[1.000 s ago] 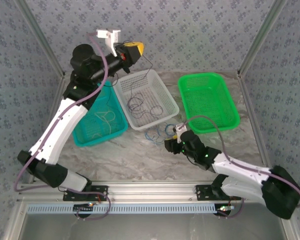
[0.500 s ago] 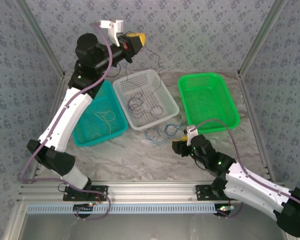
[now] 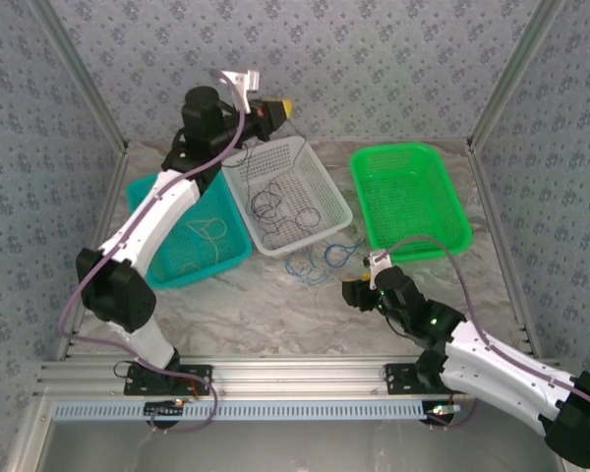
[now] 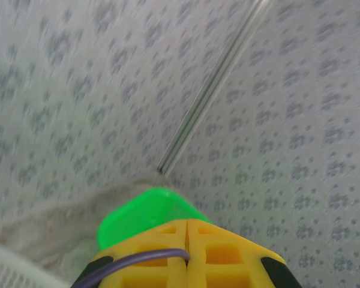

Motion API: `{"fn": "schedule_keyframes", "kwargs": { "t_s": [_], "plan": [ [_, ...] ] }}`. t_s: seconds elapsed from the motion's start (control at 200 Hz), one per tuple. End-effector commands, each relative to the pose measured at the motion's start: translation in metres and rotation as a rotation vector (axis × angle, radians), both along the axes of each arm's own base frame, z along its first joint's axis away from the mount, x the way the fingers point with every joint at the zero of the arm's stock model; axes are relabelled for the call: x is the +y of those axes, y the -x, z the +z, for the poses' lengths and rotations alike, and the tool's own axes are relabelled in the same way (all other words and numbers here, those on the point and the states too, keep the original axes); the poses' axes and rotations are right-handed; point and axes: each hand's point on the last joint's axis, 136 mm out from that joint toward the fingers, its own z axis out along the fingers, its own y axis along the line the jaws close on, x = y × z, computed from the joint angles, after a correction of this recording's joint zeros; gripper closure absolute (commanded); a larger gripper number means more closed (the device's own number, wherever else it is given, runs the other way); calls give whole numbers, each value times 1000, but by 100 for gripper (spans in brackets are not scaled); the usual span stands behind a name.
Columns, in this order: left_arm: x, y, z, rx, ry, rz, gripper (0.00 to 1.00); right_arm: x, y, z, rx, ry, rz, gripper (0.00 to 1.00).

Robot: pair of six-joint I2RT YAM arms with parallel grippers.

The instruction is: Untangle the cables

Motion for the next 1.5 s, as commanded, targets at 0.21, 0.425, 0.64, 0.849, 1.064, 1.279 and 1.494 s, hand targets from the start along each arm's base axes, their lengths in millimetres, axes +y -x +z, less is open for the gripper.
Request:
{"fn": "schedule_keyframes", "kwargs": {
  "t_s": [0.21,0.425,0.64,0.849,1.064,1.279,1.494],
  "plan": [
    [-3,-15,-69,174,8,3,100,-7,-2,16,-13,28,-24,41],
    [4,-17,-111,300,-81,49,63,-23,-2,13,26,83,-82,36],
    [9,-2,-121,312,-173,93,10,-27,-11,15,114,28,-133,35],
    [18,24,-106,261,-226,131,0,-10,-9,3,151,86,19,34],
    [33,53,-109,278,-225,131,1,-4,-10,-17,240,179,97,34],
    [47,83,-107,269,-173,134,1,-4,-17,-41,350,255,70,35],
    [58,103,-108,261,-146,141,1,4,-22,-54,387,293,96,36]
  ]
}}
